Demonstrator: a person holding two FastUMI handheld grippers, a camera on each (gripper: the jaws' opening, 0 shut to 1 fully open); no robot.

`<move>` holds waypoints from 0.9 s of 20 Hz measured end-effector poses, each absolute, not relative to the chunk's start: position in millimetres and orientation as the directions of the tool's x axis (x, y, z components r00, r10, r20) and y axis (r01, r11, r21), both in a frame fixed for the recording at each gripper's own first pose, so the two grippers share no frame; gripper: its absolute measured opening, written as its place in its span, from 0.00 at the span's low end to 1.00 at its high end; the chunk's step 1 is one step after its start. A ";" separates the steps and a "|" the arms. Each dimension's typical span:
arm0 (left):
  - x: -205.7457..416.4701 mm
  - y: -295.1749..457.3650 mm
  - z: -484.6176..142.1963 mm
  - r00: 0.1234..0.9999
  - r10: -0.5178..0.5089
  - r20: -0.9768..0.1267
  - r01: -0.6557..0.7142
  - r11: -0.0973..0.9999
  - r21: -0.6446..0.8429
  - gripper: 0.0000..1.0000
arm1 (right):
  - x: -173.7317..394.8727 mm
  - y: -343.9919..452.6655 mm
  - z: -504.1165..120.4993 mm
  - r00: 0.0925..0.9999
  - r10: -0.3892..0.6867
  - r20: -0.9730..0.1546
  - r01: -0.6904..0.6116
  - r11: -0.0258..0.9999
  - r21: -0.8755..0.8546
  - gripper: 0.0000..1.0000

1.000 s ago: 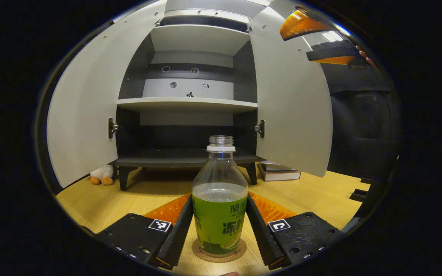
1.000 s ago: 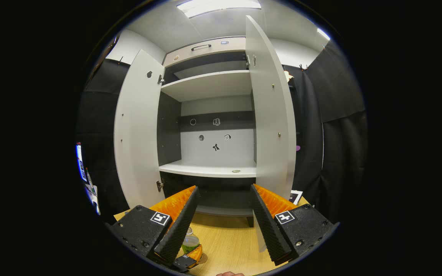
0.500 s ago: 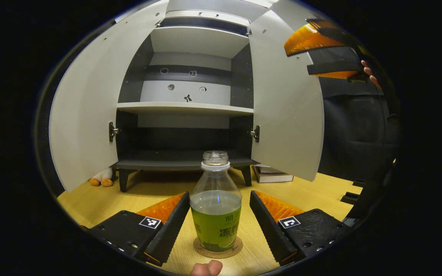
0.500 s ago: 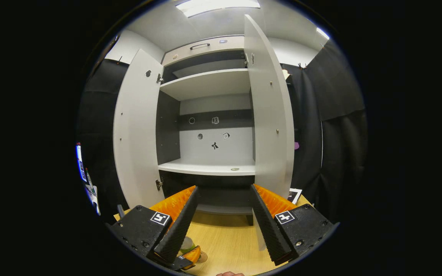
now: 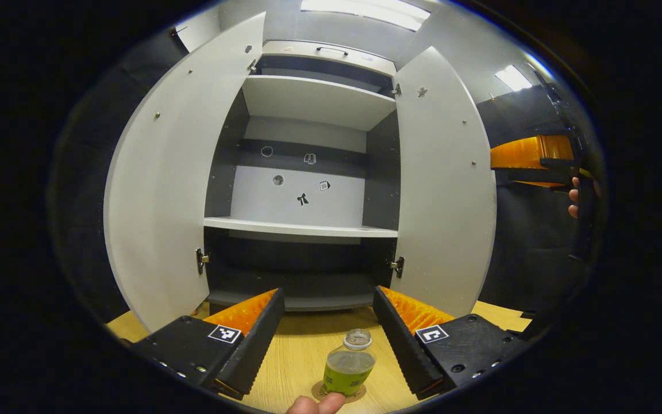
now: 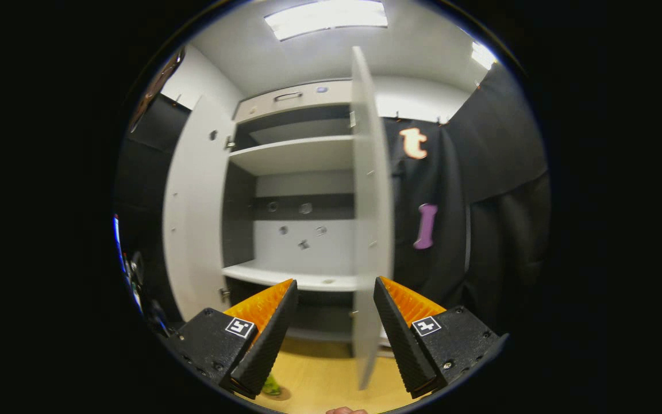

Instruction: Grasp the bottle in the cabinet with the left hand and place it on the coaster, then close the right door with the right hand and the left door with the left hand.

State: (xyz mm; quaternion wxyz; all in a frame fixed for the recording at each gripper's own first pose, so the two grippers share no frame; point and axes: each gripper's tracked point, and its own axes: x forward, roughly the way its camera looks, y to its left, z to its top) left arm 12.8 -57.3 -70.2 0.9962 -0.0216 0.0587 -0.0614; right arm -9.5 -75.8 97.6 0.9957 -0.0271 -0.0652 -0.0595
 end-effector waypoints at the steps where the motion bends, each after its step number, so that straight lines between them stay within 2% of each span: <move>1: 12.6 -52.4 -63.4 0.988 -0.114 -0.109 0.109 0.993 -0.044 0.94 | -11.4 -88.4 113.2 0.976 -0.140 0.169 0.147 0.989 -0.026 0.82; 4: 9.7 -46.6 -52.3 0.989 -0.110 -0.100 0.108 0.994 -0.030 0.94 | -14.3 -141.7 146.1 0.933 -0.270 0.236 0.278 0.960 -0.002 0.82; 7: 0.9 -48.3 -52.9 0.986 -0.118 -0.122 0.116 0.993 -0.022 0.94 | -0.3 -175.8 164.8 0.910 -0.343 0.233 0.358 0.934 -0.022 0.82; 12: -4.4 -44.6 -49.9 0.988 -0.099 -0.122 0.098 0.995 -0.017 0.94 | 35.8 -190.8 168.9 0.918 -0.344 0.198 0.358 0.933 -0.036 0.83; 13: -4.0 -43.2 -50.4 0.988 -0.091 -0.122 0.089 0.996 -0.016 0.94 | 40.2 -190.4 167.9 0.918 -0.345 0.194 0.357 0.934 -0.031 0.80; 14: -3.4 -41.3 -51.0 0.989 -0.079 -0.124 0.078 0.997 -0.013 0.94 | 39.7 -191.6 170.3 0.915 -0.348 0.205 0.360 0.932 -0.027 0.83; 18: -2.3 -32.3 -55.2 0.989 -0.051 -0.136 0.048 0.999 -0.022 0.94 | 41.6 -190.1 171.1 0.916 -0.337 0.217 0.346 0.938 -0.006 0.82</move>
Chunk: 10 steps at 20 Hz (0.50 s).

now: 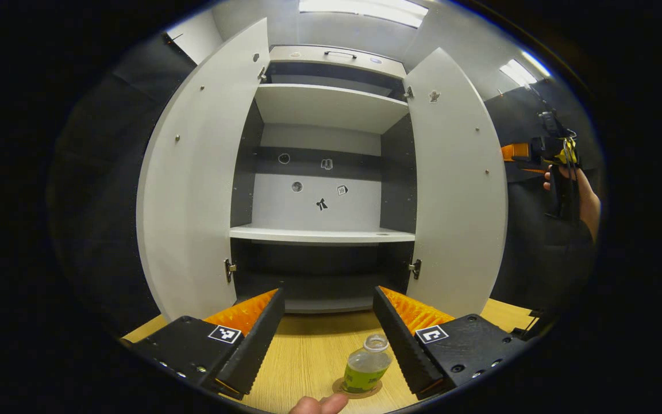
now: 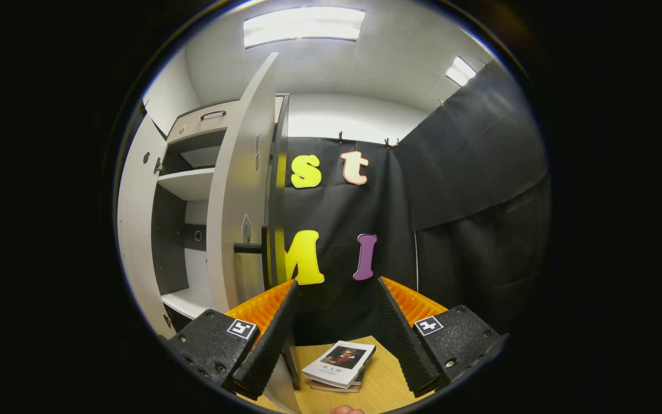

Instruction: Grasp the bottle in the cabinet with the left hand and place it on the coaster, then close the right door with the right hand and the left door with the left hand.

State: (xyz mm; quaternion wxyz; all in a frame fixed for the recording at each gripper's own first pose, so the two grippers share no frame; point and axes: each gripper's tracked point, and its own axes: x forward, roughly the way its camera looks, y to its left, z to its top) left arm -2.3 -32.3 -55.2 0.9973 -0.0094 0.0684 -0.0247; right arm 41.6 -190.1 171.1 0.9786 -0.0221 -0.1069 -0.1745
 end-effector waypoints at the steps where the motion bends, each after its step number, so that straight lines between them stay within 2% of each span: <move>1: 1.9 -32.9 -55.9 0.990 -0.050 -0.135 0.047 0.998 -0.030 0.94 | 42.1 -189.9 169.1 0.918 -0.336 0.210 0.343 0.939 0.004 0.82; 10: 14.5 -41.5 -56.8 0.988 -0.092 -0.122 0.086 0.995 -0.057 0.94 | 41.9 -149.8 170.0 0.930 -0.299 0.215 0.323 0.943 -0.084 0.82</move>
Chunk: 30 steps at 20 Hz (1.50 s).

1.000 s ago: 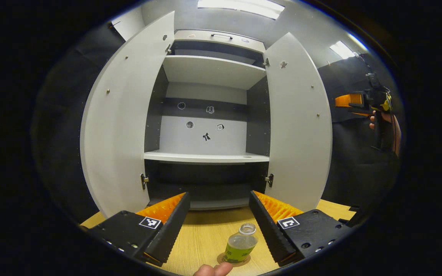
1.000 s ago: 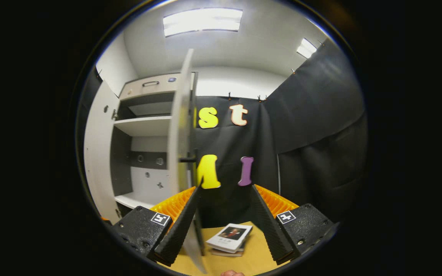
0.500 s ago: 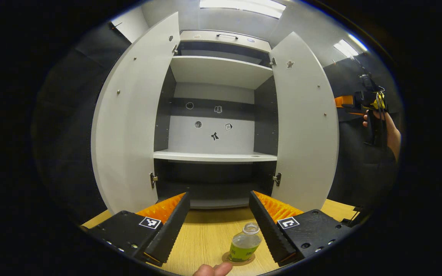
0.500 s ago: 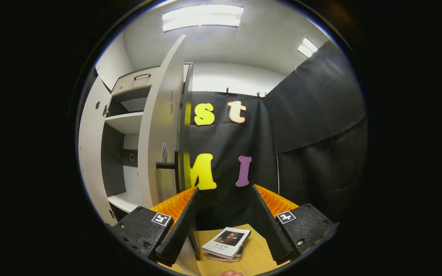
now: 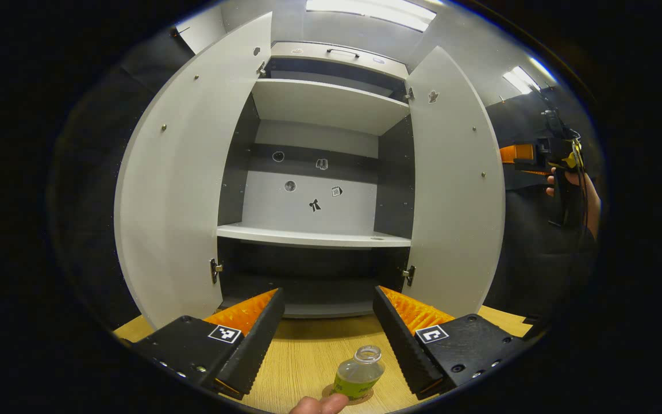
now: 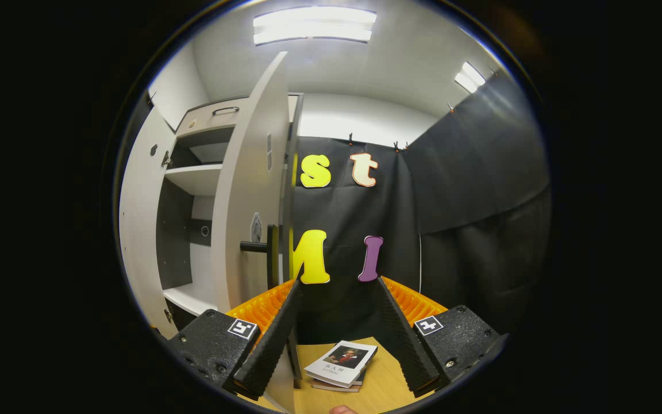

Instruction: Grasp the bottle in the cabinet with the left hand and place it on the coaster, then close the right door with the right hand and the left door with the left hand.

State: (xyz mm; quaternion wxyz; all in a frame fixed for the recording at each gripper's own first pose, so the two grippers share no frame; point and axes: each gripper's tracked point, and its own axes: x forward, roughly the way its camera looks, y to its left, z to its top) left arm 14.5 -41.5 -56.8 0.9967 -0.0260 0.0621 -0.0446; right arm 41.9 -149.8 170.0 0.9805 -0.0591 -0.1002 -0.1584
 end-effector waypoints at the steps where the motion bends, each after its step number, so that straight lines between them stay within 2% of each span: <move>1: 13.7 -39.5 -57.8 0.988 -0.091 -0.125 0.084 0.995 -0.057 0.94 | 42.9 -140.6 167.7 0.938 -0.278 0.206 0.298 0.951 -0.076 0.82; 6: 10.1 -23.7 -58.2 0.990 -0.059 -0.127 0.054 0.998 -0.046 0.94 | 63.7 -74.7 142.0 0.987 -0.096 0.127 0.105 0.992 -0.063 0.82; 11: 4.1 -8.7 -57.2 0.992 -0.012 -0.124 0.007 0.999 -0.045 0.94 | 97.4 -26.2 126.6 0.997 0.045 0.070 -0.041 0.998 -0.047 0.83; 17: -2.8 8.9 -54.6 0.992 0.041 -0.121 -0.045 0.998 -0.032 0.94 | 99.4 -25.7 127.9 0.995 0.053 0.089 -0.051 0.998 -0.025 0.83; 20: 5.8 16.0 -50.1 0.991 0.071 -0.112 -0.076 0.997 -0.033 0.94 | 85.2 -26.7 123.7 0.990 0.046 0.135 -0.042 0.999 -0.029 0.83; 26: 23.7 6.0 -32.8 0.995 0.050 -0.086 -0.061 0.990 -0.129 0.95 | 51.7 -24.8 74.1 0.992 -0.009 0.129 0.009 1.000 -0.003 0.83; 30: 22.7 12.8 -35.5 0.992 0.069 -0.101 -0.081 0.989 -0.123 0.95 | 27.9 -31.9 35.4 0.993 -0.078 0.092 0.080 0.996 -0.024 0.83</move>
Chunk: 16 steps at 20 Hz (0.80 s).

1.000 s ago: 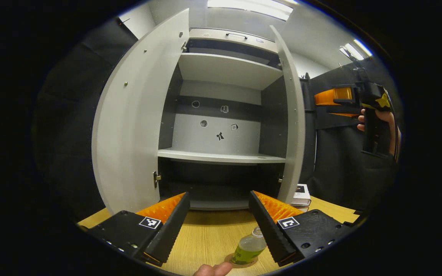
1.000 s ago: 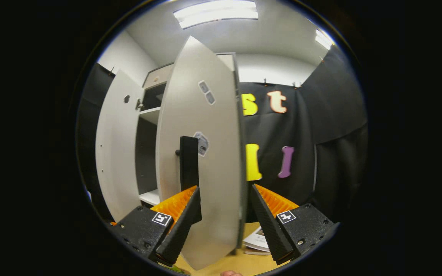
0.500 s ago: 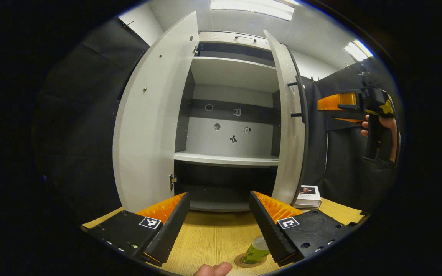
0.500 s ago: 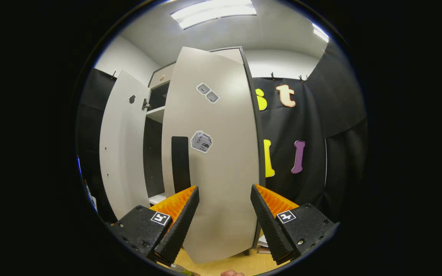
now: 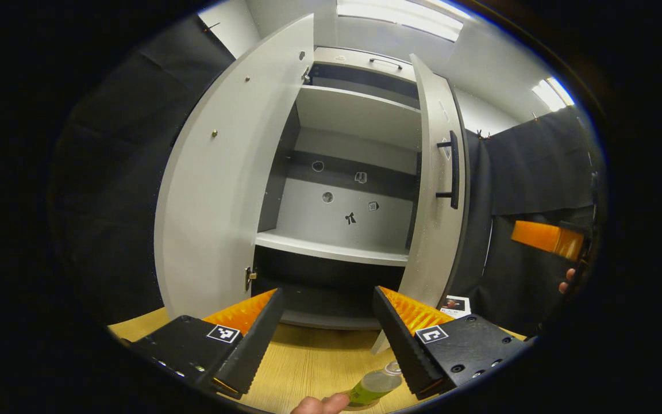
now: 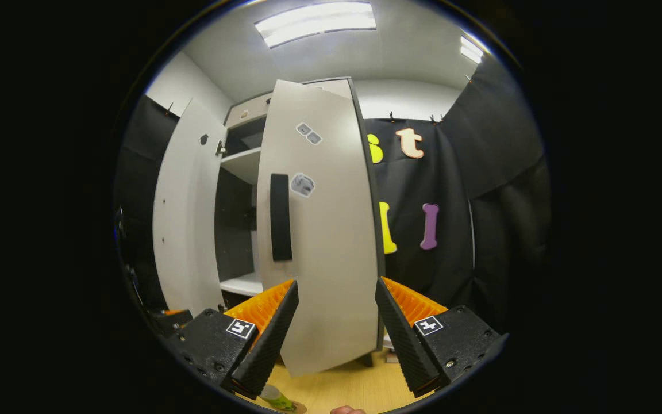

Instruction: Grasp the bottle in the cabinet with the left hand and place it on the coaster, then close the right door with the right hand and the left door with the left hand.

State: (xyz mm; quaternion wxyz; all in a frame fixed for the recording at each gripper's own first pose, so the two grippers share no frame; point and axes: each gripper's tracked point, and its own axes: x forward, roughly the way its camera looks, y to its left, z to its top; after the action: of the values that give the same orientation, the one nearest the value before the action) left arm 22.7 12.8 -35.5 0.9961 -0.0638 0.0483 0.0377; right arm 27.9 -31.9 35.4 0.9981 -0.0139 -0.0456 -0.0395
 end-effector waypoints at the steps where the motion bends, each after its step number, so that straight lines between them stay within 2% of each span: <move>1: 22.4 13.5 -36.7 0.992 0.073 -0.105 -0.085 0.989 -0.121 0.95 | 22.7 -34.8 24.8 0.993 -0.089 0.076 0.091 0.996 -0.024 0.83; 7: 16.4 13.4 -32.4 0.991 0.079 -0.104 -0.091 0.989 -0.115 0.95 | 4.1 -36.4 -45.3 0.993 -0.118 -0.029 0.119 0.992 0.051 0.83; 12: -7.1 47.0 35.3 0.990 0.139 0.013 -0.135 0.979 -0.149 0.95 | 9.3 -24.8 -56.8 0.996 -0.064 -0.070 0.068 0.996 0.059 0.83; 13: -13.4 60.5 47.0 0.987 0.160 0.025 -0.155 0.978 -0.141 0.99 | 11.1 -23.0 -53.3 0.997 -0.053 -0.063 0.056 0.997 0.054 0.83; 16: -27.6 111.4 69.9 0.962 0.269 0.041 -0.263 0.959 -0.105 1.00 | 15.2 -16.5 -42.4 0.999 -0.025 -0.039 0.027 0.999 0.045 0.83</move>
State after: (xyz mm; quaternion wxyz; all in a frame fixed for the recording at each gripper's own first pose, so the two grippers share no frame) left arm -27.6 111.4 69.9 0.9893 -0.0493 -0.0273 0.1343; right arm 15.2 -16.5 -42.4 0.9995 0.0228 0.0190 -0.0132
